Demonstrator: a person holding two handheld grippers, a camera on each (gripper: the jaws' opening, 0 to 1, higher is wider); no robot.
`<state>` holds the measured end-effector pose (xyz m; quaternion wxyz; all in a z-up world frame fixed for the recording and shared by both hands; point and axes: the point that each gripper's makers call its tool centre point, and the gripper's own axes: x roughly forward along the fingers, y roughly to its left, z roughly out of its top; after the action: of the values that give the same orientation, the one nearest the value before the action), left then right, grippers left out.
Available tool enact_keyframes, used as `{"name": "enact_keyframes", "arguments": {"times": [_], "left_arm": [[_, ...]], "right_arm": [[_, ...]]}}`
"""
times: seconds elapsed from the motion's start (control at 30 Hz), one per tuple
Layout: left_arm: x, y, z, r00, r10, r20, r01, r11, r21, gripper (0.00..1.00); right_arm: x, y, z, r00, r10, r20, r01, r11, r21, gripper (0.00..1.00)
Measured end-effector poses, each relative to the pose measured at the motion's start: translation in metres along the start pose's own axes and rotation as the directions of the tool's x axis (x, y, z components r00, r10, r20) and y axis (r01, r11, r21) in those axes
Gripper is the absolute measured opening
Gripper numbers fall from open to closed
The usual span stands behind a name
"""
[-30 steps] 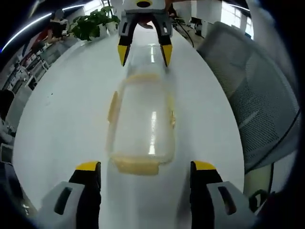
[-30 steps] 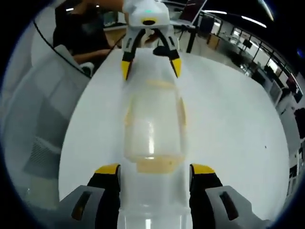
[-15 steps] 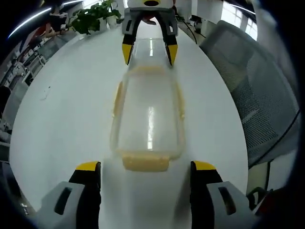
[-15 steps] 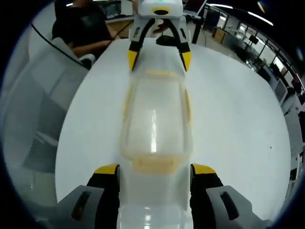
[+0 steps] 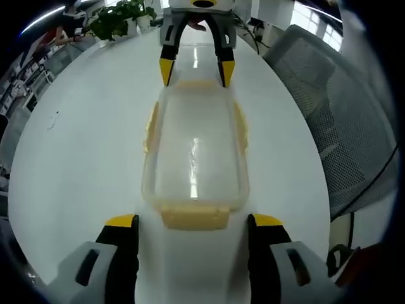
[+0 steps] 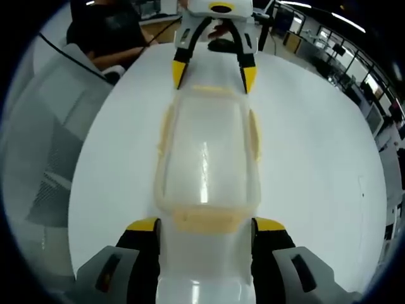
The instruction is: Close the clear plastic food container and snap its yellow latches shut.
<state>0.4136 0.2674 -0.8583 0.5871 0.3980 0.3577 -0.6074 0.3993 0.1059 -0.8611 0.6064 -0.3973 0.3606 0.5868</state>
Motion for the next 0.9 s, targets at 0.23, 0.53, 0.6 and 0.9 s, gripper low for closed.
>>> {"name": "enact_keyframes", "arguments": {"times": [0.23, 0.53, 0.6, 0.9], "left_arm": [[0.001, 0.003, 0.002, 1.000, -0.012, 0.005, 0.013, 1.000, -0.011, 0.65], [0.003, 0.000, 0.007, 1.000, -0.018, 0.011, 0.018, 1.000, 0.005, 0.58], [0.003, -0.002, 0.007, 1.000, -0.020, 0.012, 0.020, 1.000, 0.010, 0.55], [0.002, -0.006, 0.006, 1.000, -0.015, -0.006, 0.015, 1.000, 0.007, 0.39]], "right_arm": [[0.000, 0.002, 0.001, 1.000, 0.018, -0.001, -0.018, 1.000, 0.008, 0.54], [0.002, -0.001, 0.000, 0.999, 0.034, -0.003, -0.034, 0.998, 0.049, 0.47], [0.001, -0.002, -0.002, 0.999, 0.032, -0.010, -0.032, 0.998, 0.045, 0.42], [0.000, -0.002, -0.003, 0.999, 0.030, -0.011, -0.029, 0.998, 0.046, 0.39]]}}
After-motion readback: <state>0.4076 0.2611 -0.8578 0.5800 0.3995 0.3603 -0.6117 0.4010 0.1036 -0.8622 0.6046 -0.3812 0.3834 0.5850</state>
